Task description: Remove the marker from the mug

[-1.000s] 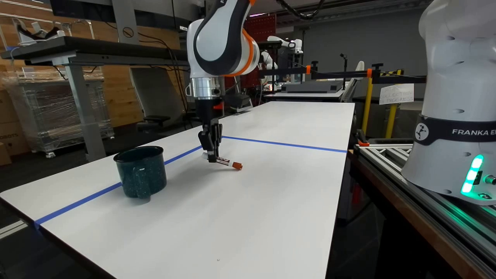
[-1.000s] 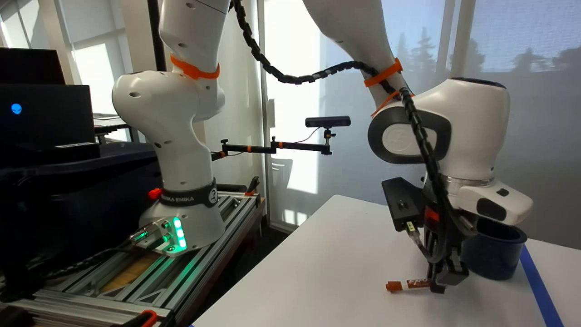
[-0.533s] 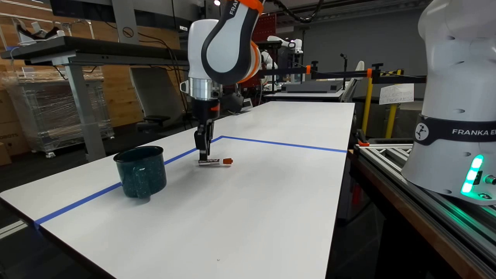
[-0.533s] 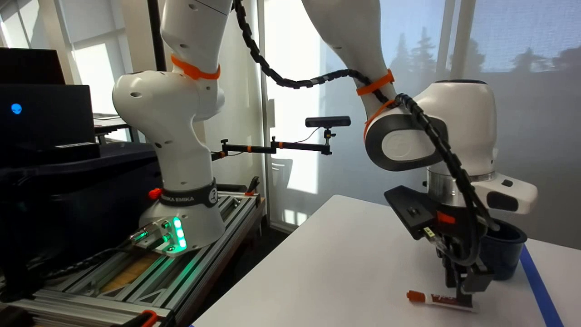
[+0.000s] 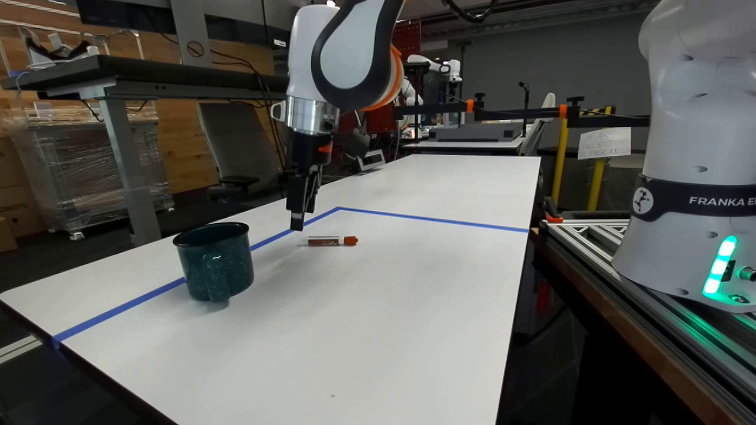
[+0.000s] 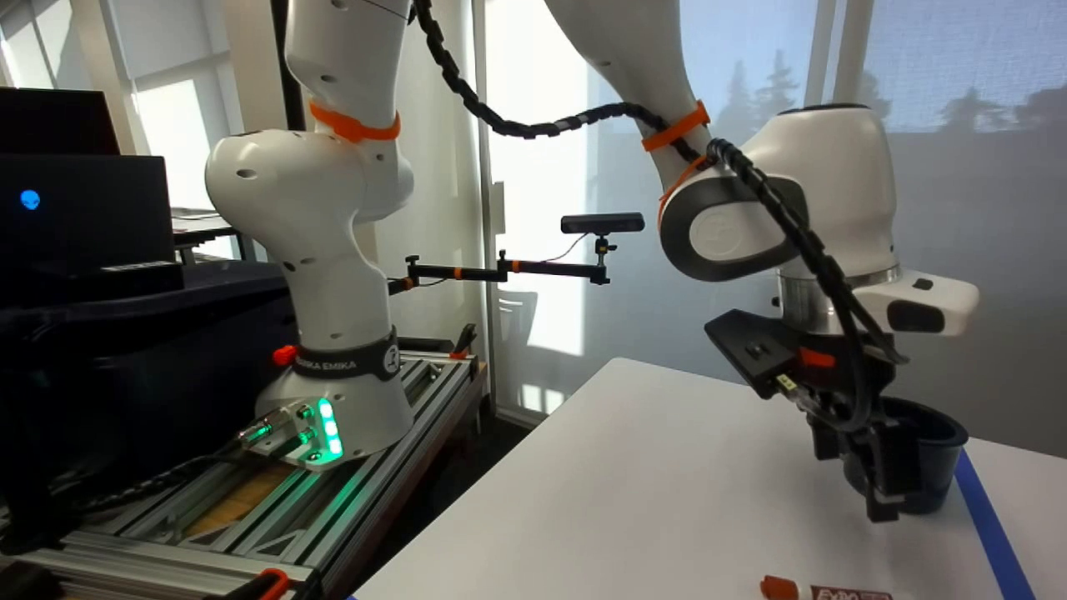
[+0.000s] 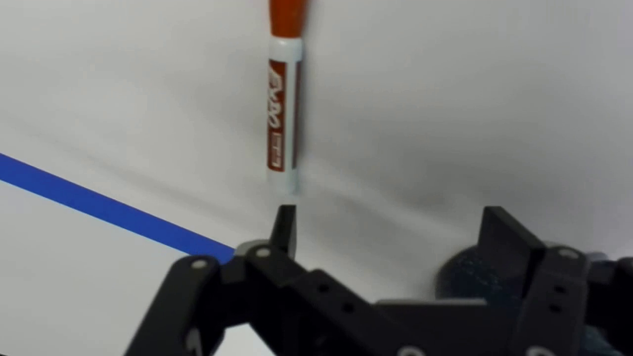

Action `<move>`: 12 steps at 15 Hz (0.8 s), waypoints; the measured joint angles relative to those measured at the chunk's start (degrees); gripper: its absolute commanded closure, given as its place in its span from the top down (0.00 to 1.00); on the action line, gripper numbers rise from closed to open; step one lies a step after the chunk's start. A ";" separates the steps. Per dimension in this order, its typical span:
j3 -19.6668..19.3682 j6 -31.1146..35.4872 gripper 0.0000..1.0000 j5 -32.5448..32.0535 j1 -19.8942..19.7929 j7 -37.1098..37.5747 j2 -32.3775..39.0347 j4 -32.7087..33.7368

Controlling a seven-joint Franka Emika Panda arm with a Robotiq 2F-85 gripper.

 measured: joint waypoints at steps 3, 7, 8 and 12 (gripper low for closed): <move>3.88 -8.69 1.00 7.33 -1.89 -1.40 -5.92 -0.40; 2.98 -23.56 1.00 11.32 -1.06 1.67 -14.42 0.14; 2.25 -26.26 1.00 11.05 -0.71 3.78 -16.08 0.39; 0.09 -34.58 1.00 8.18 0.56 14.48 -19.63 1.49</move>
